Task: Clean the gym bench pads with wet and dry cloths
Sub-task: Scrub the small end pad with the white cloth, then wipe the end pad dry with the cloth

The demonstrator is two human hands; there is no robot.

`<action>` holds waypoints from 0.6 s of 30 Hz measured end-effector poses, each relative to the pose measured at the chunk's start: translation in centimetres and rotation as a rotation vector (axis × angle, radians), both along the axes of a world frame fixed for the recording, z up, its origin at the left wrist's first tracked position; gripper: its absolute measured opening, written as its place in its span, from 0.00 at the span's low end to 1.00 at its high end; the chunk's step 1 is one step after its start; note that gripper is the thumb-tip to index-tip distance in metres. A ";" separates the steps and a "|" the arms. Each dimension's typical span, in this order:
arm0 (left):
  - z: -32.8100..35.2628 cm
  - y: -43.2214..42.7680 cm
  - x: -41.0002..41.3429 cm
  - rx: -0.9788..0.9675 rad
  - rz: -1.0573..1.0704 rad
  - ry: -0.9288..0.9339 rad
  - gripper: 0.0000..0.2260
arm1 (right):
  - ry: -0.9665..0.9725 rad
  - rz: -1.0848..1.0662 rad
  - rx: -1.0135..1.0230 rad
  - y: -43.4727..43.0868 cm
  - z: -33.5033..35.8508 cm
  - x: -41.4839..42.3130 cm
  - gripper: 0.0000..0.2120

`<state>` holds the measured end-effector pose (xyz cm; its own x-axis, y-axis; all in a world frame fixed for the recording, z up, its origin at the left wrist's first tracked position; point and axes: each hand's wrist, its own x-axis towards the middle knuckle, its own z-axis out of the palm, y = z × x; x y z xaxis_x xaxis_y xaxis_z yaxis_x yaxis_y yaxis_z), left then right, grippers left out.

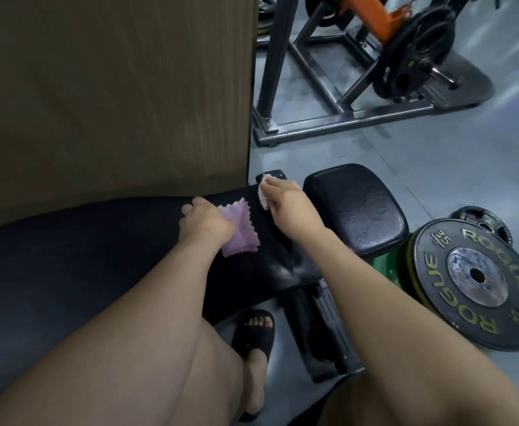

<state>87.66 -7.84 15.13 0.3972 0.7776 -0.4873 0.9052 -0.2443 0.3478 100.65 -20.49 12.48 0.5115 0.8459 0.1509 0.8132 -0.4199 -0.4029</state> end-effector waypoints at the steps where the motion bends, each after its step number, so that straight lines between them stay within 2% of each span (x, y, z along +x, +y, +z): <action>1: -0.3 0.3 -0.2 -0.028 0.020 0.021 0.29 | 0.000 -0.025 -0.058 0.0 -0.5 0.3 0.12; 4: -1.0 0.8 -0.5 -0.090 -0.027 0.086 0.25 | 0.020 -0.124 -0.158 -0.8 -0.5 0.6 0.18; 7: -0.7 1.1 0.0 -0.085 -0.102 0.082 0.14 | 0.010 -0.176 -0.041 -2.0 0.7 -0.5 0.16; 11: 0.4 0.4 0.8 -0.088 -0.120 -0.160 0.03 | 0.136 -0.199 0.030 -3.7 1.9 -1.9 0.14; 14: 0.9 -0.9 0.5 -0.101 -0.093 -0.371 0.06 | 0.292 -0.232 -0.009 -5.3 2.6 -2.6 0.10; 16: 1.3 -1.7 0.5 -0.189 -0.110 -0.531 0.09 | 0.454 -0.307 -0.016 -6.4 3.1 -3.0 0.06; 18: 2.0 -2.6 0.8 -0.296 -0.197 -0.658 0.13 | 0.698 -0.427 0.034 -7.3 3.6 -3.3 0.10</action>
